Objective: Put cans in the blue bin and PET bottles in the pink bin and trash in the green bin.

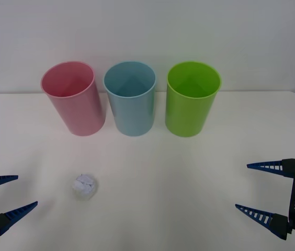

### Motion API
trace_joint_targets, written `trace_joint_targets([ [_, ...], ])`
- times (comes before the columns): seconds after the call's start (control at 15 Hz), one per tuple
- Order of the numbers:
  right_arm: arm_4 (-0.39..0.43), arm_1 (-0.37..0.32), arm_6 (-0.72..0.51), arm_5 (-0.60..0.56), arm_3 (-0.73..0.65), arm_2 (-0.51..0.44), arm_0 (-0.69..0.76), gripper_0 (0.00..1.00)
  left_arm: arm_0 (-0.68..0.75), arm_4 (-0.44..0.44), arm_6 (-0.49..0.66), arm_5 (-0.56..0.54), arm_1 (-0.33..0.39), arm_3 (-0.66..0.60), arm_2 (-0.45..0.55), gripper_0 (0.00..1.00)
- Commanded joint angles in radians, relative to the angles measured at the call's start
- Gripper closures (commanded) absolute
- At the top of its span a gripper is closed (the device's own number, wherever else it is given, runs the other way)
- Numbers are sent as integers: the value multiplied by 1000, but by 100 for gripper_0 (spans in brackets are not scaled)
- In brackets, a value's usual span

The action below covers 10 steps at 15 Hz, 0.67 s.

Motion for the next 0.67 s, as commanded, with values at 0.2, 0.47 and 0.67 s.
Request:
trace_joint_targets([
  [0.2, 0, 0, 0, 0, 0, 0, 0, 0, 0, 0, 0, 0, 0, 0, 0, 0],
  [0.47, 0, 0, 0, 0, 0, 0, 0, 0, 0, 0, 0, 0, 0, 0, 0, 0],
  [0.67, 0, 0, 0, 0, 0, 0, 0, 0, 0, 0, 0, 0, 0, 0, 0, 0],
])
